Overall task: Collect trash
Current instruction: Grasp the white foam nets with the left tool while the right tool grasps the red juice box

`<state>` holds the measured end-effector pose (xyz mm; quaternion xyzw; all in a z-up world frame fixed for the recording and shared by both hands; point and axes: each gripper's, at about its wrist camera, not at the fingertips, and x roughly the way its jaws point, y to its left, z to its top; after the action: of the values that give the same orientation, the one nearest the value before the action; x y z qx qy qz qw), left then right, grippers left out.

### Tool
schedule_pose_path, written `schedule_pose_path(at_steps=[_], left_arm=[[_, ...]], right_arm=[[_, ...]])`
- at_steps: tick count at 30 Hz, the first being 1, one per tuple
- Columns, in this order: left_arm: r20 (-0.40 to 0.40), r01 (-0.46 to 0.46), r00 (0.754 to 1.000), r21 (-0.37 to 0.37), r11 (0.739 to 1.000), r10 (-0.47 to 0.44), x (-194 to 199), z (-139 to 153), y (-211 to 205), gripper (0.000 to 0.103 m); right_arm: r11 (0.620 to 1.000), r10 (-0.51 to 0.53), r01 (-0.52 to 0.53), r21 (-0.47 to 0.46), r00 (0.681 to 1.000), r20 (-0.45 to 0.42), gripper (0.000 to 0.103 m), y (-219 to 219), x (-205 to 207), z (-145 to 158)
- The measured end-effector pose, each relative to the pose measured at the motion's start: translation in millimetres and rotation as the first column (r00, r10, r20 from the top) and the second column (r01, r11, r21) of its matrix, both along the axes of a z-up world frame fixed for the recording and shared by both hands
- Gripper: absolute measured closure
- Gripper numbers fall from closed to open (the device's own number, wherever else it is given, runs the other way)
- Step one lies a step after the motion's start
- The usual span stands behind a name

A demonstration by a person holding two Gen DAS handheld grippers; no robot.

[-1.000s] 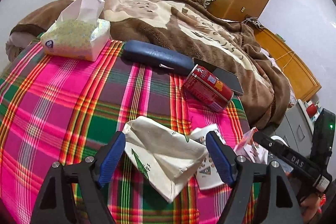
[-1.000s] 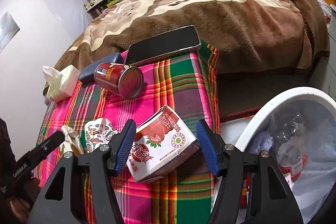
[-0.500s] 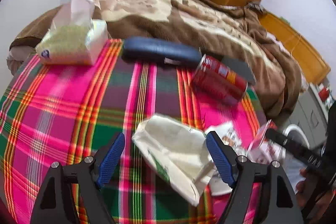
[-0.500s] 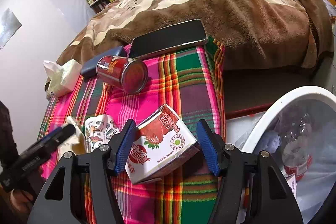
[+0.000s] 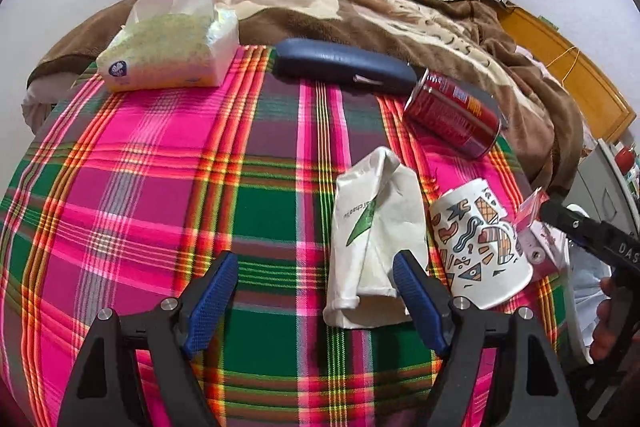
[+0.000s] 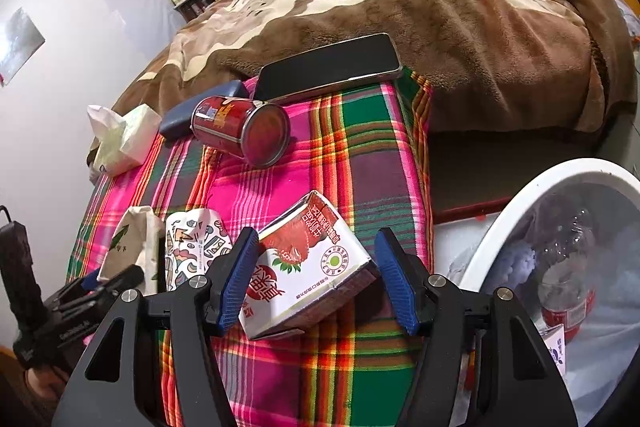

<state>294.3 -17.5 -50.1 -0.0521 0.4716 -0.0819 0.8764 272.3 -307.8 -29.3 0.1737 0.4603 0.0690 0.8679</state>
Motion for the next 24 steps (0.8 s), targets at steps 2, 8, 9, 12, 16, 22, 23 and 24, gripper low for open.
schedule_pose_path(at_steps=[2, 8, 9, 12, 16, 22, 23, 24], left_arm=[[0.005, 0.003, 1.0, -0.011, 1.0, -0.002, 2, 1, 1, 0.023], [-0.005, 0.046, 0.999, -0.077, 0.996, -0.047, 6, -1, -10, 0.024], [-0.014, 0.049, 0.999, -0.076, 0.996, -0.05, 7, -4, -12, 0.024], [-0.002, 0.039, 0.999, -0.077, 0.996, -0.039, 8, -5, -14, 0.024], [0.003, 0.029, 1.0, -0.095, 0.995, -0.029, 10, -4, -9, 0.057], [0.006, 0.024, 1.0, -0.107, 0.994, -0.023, 7, -4, -1, 0.067], [0.008, 0.022, 1.0, -0.105, 0.994, -0.021, 6, -4, -1, 0.067], [0.008, 0.022, 1.0, -0.107, 0.994, -0.021, 5, -5, 0, 0.067]], right_arm=[[1.0, 0.005, -0.005, 0.005, 1.0, 0.002, 0.041, 1, -1, -1], [0.999, -0.033, 0.032, 0.024, 0.999, 0.017, 0.041, -6, -9, 0], [0.999, -0.047, 0.047, 0.02, 0.999, 0.028, 0.041, -7, -12, 2], [0.994, -0.089, 0.087, 0.068, 0.996, 0.021, 0.041, -13, -18, 2], [0.984, -0.126, 0.126, 0.122, 0.992, -0.006, 0.041, -12, -25, 1], [0.989, -0.108, 0.111, 0.096, 0.994, -0.034, 0.041, 10, -13, -1], [0.99, -0.109, 0.112, 0.085, 0.993, -0.037, 0.041, 13, -9, 0], [0.992, -0.106, 0.109, 0.07, 0.994, -0.037, 0.041, 16, -5, 0]])
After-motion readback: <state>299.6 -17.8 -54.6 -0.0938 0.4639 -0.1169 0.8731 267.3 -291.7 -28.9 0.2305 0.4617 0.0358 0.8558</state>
